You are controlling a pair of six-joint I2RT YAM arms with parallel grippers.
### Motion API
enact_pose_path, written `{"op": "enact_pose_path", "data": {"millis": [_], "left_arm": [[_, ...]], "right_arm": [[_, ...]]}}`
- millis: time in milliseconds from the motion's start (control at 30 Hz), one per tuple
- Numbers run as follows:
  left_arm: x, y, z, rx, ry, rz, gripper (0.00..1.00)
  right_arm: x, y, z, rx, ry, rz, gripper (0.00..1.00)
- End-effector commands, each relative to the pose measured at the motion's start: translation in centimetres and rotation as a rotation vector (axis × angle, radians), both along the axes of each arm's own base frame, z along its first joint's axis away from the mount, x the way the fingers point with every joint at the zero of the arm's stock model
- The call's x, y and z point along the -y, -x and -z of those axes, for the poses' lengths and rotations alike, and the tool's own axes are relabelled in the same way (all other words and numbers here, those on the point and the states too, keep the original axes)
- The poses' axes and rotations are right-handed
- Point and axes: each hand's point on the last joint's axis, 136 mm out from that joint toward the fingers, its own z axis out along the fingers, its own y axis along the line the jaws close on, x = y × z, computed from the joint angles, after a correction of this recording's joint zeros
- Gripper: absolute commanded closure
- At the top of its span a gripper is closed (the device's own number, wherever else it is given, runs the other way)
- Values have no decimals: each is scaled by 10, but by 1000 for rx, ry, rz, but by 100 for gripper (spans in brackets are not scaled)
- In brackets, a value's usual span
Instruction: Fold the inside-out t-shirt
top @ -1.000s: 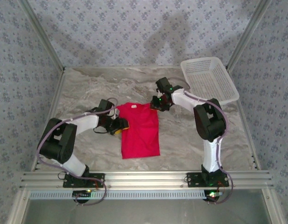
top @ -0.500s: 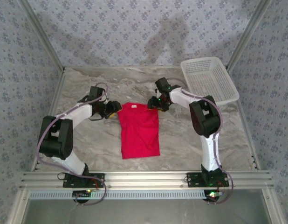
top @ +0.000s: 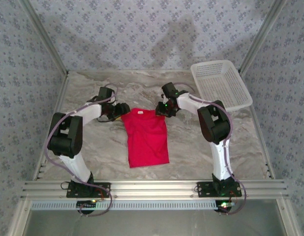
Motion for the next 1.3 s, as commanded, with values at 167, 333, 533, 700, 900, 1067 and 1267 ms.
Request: {"op": "enact_pose_path", "data": {"millis": [167,333,533,700,900,1067,1267], "left_arm": [[0,11,0,-11,4,-2,34],[15,9,6,-18,37,8,36],[26,7,20,-48,48,19,37],[30,6,33,-69,64,11,40],[37,-1,46,-99,91,8,78],[38,0,49,-134,77,25,93],[38,-7,26,-87,85,25,100]], "right_arm": [[0,3,12,-45,-3,9,68],[0,1,12,-47,-7,15,68],[0,-1,7,-43,-12,17,68],[-1,-2,8,-45,-13,17,68],[2,-4,16,-60,-18,31,68],[1,-8,11,-51,-22,25,70],[-2,-14,-7,-22,-50,15,84]]}}
